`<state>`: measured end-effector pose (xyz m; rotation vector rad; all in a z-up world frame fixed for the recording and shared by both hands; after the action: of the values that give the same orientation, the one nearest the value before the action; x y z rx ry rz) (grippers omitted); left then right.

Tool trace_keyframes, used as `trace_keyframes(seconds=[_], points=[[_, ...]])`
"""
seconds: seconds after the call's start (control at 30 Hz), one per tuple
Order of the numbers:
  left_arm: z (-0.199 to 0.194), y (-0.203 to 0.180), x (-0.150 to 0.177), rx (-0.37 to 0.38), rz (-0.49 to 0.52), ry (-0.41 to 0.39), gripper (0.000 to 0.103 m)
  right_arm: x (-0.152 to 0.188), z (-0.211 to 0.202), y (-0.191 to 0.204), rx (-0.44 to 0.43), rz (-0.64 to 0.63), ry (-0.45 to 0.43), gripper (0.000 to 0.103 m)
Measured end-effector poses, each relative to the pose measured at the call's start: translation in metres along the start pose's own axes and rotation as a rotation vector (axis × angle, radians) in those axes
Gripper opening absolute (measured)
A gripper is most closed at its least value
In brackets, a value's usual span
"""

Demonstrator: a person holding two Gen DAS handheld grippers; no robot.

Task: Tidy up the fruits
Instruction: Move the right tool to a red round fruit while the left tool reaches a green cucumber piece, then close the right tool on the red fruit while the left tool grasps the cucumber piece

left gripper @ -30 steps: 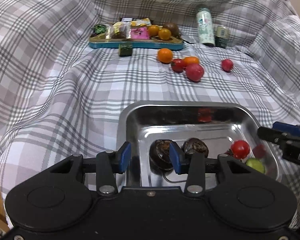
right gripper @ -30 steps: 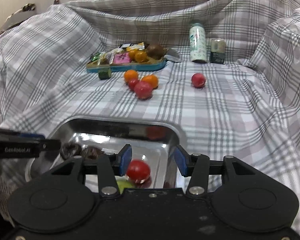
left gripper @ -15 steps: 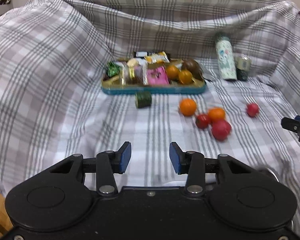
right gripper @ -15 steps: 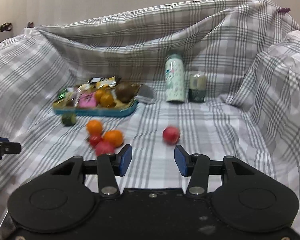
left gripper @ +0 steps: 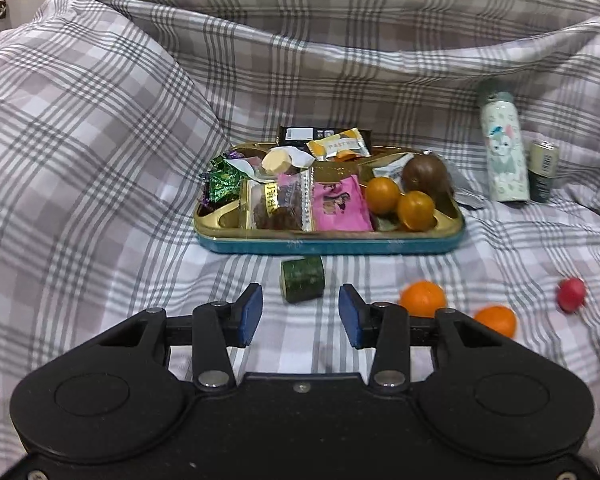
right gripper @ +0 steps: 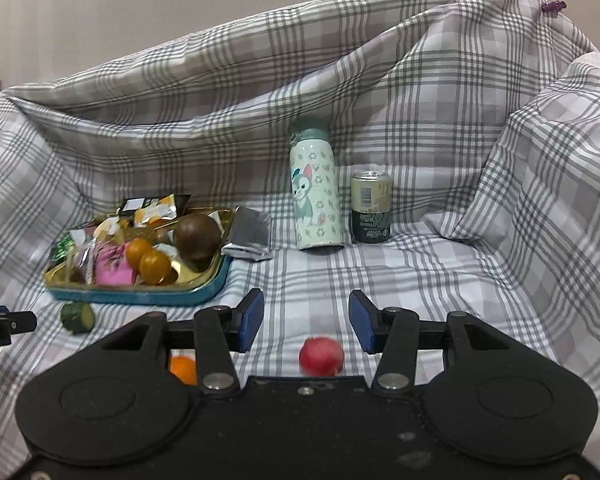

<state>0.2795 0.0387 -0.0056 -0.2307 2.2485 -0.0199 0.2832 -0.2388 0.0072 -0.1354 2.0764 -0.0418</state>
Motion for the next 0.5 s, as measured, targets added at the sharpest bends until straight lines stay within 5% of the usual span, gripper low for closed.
trace_keyframes(seconds=[0.5], points=[[0.061, -0.002, -0.008, -0.030, -0.030, 0.019, 0.050, 0.015, 0.041, -0.004, 0.049, -0.002, 0.030, 0.050]])
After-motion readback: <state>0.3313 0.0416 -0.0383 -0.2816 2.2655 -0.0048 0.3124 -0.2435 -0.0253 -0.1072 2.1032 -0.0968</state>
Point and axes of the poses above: each gripper's, at about its wrist camera, not at the fingertips, and z roughly the way its jaws point, y to its left, x to its underside, the point moved 6 cm from there along z, roughly the way its jaws point, and after that the axes turned 10 degrees about -z, right-handed, at the moved point
